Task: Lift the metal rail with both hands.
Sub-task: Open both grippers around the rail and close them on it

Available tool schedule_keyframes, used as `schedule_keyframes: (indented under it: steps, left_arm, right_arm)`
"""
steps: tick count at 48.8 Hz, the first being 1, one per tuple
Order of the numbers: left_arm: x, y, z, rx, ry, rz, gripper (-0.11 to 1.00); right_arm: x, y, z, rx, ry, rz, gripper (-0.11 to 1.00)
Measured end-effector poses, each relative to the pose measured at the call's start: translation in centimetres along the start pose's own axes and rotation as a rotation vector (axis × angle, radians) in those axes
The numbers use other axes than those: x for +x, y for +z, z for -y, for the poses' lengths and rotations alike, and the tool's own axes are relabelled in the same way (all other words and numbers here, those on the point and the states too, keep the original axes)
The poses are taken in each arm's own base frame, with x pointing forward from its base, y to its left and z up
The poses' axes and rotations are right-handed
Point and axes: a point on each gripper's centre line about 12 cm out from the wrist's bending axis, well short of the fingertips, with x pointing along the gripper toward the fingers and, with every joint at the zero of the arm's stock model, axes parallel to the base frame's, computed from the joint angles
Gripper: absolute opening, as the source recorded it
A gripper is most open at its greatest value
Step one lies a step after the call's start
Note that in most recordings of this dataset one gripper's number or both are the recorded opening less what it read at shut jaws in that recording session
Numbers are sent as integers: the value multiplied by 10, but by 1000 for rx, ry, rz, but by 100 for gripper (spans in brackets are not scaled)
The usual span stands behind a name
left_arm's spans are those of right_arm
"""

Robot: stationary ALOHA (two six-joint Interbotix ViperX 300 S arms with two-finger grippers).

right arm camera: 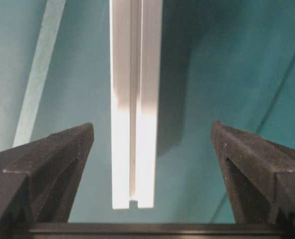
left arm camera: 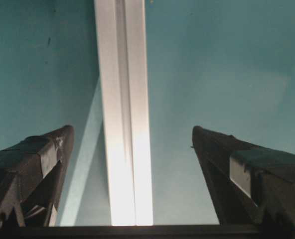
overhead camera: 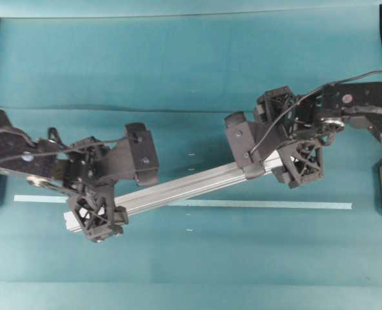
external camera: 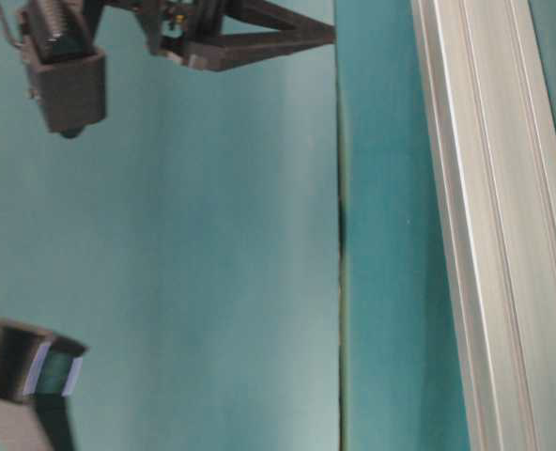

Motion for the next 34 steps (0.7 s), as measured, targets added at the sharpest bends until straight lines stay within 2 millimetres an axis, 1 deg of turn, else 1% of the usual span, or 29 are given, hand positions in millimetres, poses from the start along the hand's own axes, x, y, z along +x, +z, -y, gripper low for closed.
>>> schedule_keyframes:
  steps: [6, 14, 25, 34]
  left_arm:
    - [12, -4, -2, -19, -1, 0, 95]
    - [29, -14, -5, -58, -8, 12, 95]
    - [42, -25, -9, -59, -4, 2, 95]
    - [51, -32, -13, -54, -2, -3, 95]
  right_arm:
    - [9, 0, -2, -5, 2, -1, 99]
    - [28, -2, -4, -9, 3, -4, 98]
    - [52, -6, -5, -9, -2, 1, 98]
    - [65, -8, -6, -10, 2, -8, 98]
